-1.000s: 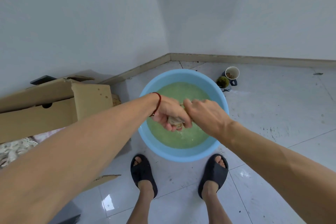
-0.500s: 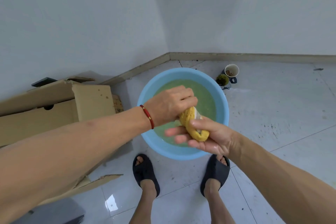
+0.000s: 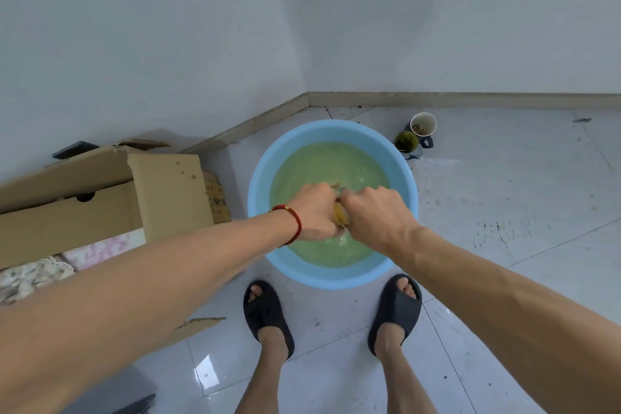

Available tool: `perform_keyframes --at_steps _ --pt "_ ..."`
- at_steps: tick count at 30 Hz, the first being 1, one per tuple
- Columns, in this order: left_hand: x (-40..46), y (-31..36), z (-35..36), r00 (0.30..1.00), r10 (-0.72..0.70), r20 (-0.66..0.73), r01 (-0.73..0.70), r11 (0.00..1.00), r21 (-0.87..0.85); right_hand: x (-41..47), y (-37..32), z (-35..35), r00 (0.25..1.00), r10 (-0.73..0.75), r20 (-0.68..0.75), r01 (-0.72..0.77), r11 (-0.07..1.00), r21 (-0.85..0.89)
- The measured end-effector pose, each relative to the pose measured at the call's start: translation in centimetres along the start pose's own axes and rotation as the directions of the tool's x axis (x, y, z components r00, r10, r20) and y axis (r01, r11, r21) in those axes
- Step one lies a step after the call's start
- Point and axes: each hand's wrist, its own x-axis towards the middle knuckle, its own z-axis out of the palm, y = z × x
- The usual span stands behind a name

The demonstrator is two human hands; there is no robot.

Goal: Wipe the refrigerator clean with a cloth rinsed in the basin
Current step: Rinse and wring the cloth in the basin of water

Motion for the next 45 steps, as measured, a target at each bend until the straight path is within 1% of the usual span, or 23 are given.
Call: perform_keyframes --at_steps 3,4,6,8,9,10,11,13,14,15,18,20,23,24,26,28,31,33,35,37,38,41,45 --pt "-0.5 0.3 -0.6 0.968 -0.078 0.24 0.151 0.942 -0.301 -0.4 -0.2 -0.2 0.997 -0.072 -0.036 0.067 0.99 -0.123" --pt "-0.5 0.2 -0.8 0.951 -0.087 0.297 0.187 0.926 -0.329 -0.6 -0.3 -0.1 0.995 -0.091 -0.043 0.084 0.987 -0.134" --pt "-0.4 0.4 -1.2 0.963 -0.088 0.256 0.132 0.978 -0.16 -0.4 -0.3 -0.5 0.998 -0.058 0.001 0.058 0.997 -0.053" --pt "-0.5 0.5 -1.7 0.994 0.003 0.106 -0.02 0.988 0.154 -0.4 0.2 -0.9 0.988 -0.023 0.155 -0.008 0.98 0.198" --pt "-0.5 0.2 -1.9 0.994 0.097 0.043 -0.105 0.946 0.306 -0.5 0.6 -1.1 0.964 -0.047 0.263 -0.064 0.915 0.397" --pt "-0.6 -0.2 -2.1 0.98 0.199 0.003 -0.183 0.893 0.411 -0.7 1.1 -1.3 0.927 -0.109 0.359 -0.141 0.785 0.603" --pt "-0.6 -0.8 -2.3 0.954 0.298 -0.022 -0.253 0.844 0.472 -1.1 1.7 -1.5 0.893 -0.188 0.409 -0.23 0.591 0.773" --pt "-0.7 -2.2 -2.8 0.855 0.514 -0.075 -0.409 0.755 0.512 -1.7 3.0 -1.8 0.837 -0.326 0.44 -0.414 0.149 0.898" --pt "-0.9 -2.5 -3.1 0.782 0.613 -0.116 -0.472 0.703 0.531 -1.9 3.5 -1.8 0.81 -0.401 0.427 -0.469 -0.006 0.883" --pt "-1.2 -2.6 -3.3 0.702 0.695 -0.156 -0.525 0.653 0.546 -2.0 3.7 -1.8 0.793 -0.458 0.402 -0.491 -0.088 0.867" --pt "-2.0 -1.6 -3.7 0.51 0.823 -0.249 -0.618 0.553 0.559 -2.5 2.8 -1.5 0.724 -0.597 0.346 -0.516 -0.137 0.845" --pt "-2.3 -0.7 -4.2 0.41 0.865 -0.289 -0.659 0.5 0.562 -3.2 0.9 -1.4 0.724 -0.635 0.271 -0.509 -0.227 0.83" --pt "-2.1 -0.5 -4.9 0.346 0.905 -0.248 -0.693 0.425 0.582 -4.1 -2.1 -1.6 0.829 -0.532 0.172 -0.461 -0.476 0.749" --pt "-1.9 -0.8 -5.0 0.339 0.919 -0.201 -0.692 0.388 0.608 -4.2 -2.3 -1.6 0.84 -0.513 0.176 -0.467 -0.519 0.716" --pt "-1.7 -1.5 -5.2 0.369 0.926 -0.078 -0.687 0.329 0.648 -4.3 -2.1 -1.9 0.813 -0.54 0.218 -0.508 -0.474 0.719" --pt "-1.9 -2.1 -5.4 0.443 0.896 -0.011 -0.674 0.341 0.656 -3.9 -1.7 -2.6 0.811 -0.487 0.323 -0.504 -0.304 0.808" --pt "-2.7 -1.6 -5.3 0.598 0.801 0.007 -0.615 0.454 0.645 -2.9 -1.2 -2.5 0.837 -0.307 0.454 -0.458 0.063 0.887" --pt "-3.1 -0.6 -4.7 0.765 0.643 0.031 -0.513 0.579 0.634 -2.3 -1.5 -2.0 0.869 -0.15 0.471 -0.417 0.288 0.862" --pt "-3.6 0.4 -3.8 0.912 0.407 0.045 -0.341 0.694 0.634 -1.8 -1.8 -1.4 0.92 0.005 0.393 -0.338 0.519 0.785" --pt "-3.8 1.1 -2.9 0.963 0.268 0.006 -0.217 0.766 0.606 -1.4 -1.9 -1.1 0.962 0.074 0.263 -0.22 0.784 0.581" --pt "-3.7 1.2 -2.4 0.974 0.224 -0.03 -0.168 0.808 0.565 -1.3 -1.8 -1.0 0.974 0.076 0.212 -0.173 0.854 0.49" --pt "-3.2 0.8 -1.4 0.988 0.105 -0.112 -0.058 0.931 0.36 -0.8 -1.2 -1.0 0.996 0.009 0.084 -0.036 0.944 0.327" --pt "-3.4 0.7 -0.6 0.993 -0.033 -0.116 0.035 0.999 0.015 -0.1 -0.6 -0.9 0.986 -0.165 -0.03 0.167 0.984 0.066"
